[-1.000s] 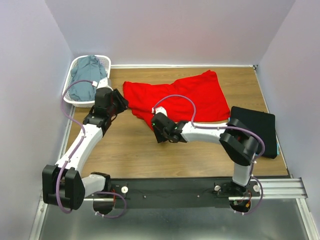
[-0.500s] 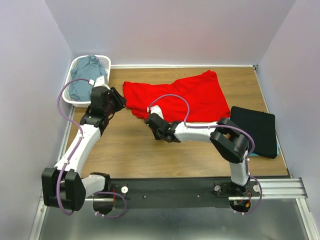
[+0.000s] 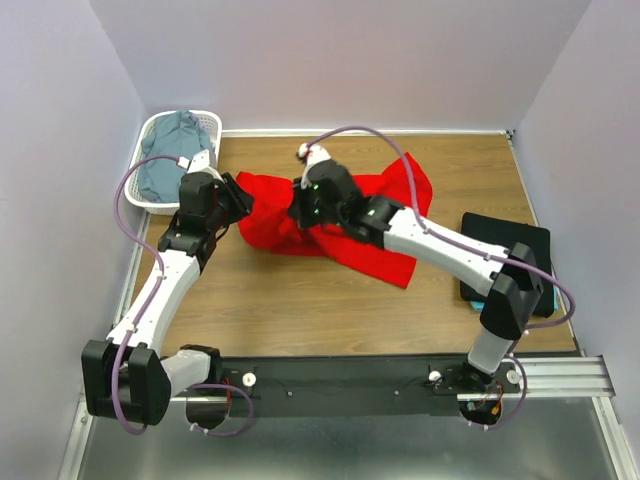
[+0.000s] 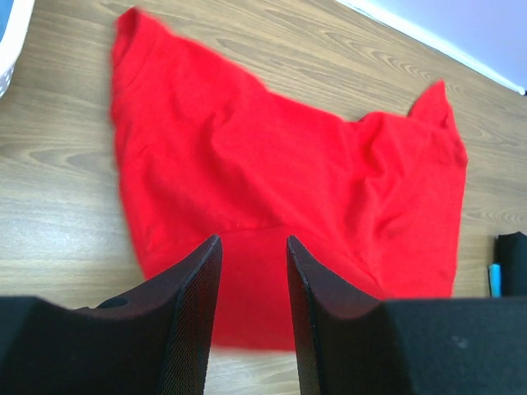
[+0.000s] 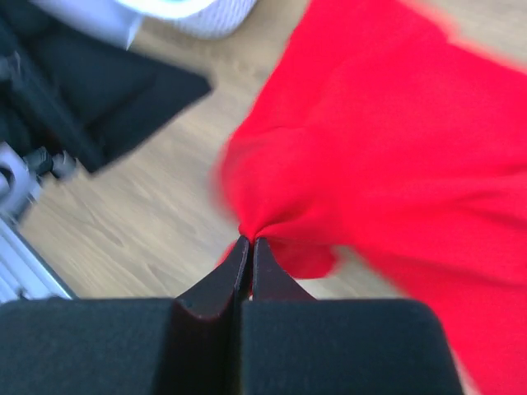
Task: Fold and stack the t-shirts
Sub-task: Flatten the tshirt out
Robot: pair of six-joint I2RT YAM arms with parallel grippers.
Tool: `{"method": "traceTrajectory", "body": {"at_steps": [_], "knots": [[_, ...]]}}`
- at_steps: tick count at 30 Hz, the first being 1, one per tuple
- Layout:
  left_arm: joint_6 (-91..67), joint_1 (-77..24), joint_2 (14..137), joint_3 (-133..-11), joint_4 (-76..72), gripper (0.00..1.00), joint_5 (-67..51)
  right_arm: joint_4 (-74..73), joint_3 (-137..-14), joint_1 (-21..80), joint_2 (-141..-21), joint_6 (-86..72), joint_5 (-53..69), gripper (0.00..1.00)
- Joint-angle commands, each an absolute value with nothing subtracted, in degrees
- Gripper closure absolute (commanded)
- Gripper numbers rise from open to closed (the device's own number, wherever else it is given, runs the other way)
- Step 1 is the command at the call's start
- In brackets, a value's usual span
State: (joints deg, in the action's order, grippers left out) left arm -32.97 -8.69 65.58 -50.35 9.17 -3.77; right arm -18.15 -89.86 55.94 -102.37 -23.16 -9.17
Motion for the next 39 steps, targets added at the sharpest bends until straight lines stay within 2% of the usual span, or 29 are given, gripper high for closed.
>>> {"method": "traceTrajectory", "body": {"at_steps": [1,9,12,19,25,31,39], "knots": [[-31.82,-8.44,64.51,-51.77,8.96,0.55,-6.33,-20.65,-87.81,49.05,-103.44,-26.54,-2.29,0.95],[-34.27,-9.66,64.25,-45.01,7.47,0.55,-7.56,-18.90,-76.39,46.41,-108.10,-30.32,-4.39,0.94],[-36.37,-11.33,63.20,-42.19,7.56,0.56,-5.19,-18.02,-74.54,46.23,-109.07,-30.85,-4.83,0.89],[-43.32,-19.59,63.37,-35.61,6.86,0.59,4.64,-17.05,-74.53,45.18,-111.80,-31.20,-5.63,0.89],[-46.76,-22.67,63.37,-31.73,5.10,0.59,6.33,-16.79,-75.67,44.47,-112.06,-31.03,-4.84,0.89],[-46.14,-23.29,67.93,-31.11,0.71,0.45,4.84,-16.79,-76.73,44.47,-111.53,-30.67,-3.43,0.87],[-46.41,-24.43,74.53,-31.55,-2.10,0.44,5.62,-16.61,-77.34,44.39,-110.30,-30.67,-2.55,0.86]]}}
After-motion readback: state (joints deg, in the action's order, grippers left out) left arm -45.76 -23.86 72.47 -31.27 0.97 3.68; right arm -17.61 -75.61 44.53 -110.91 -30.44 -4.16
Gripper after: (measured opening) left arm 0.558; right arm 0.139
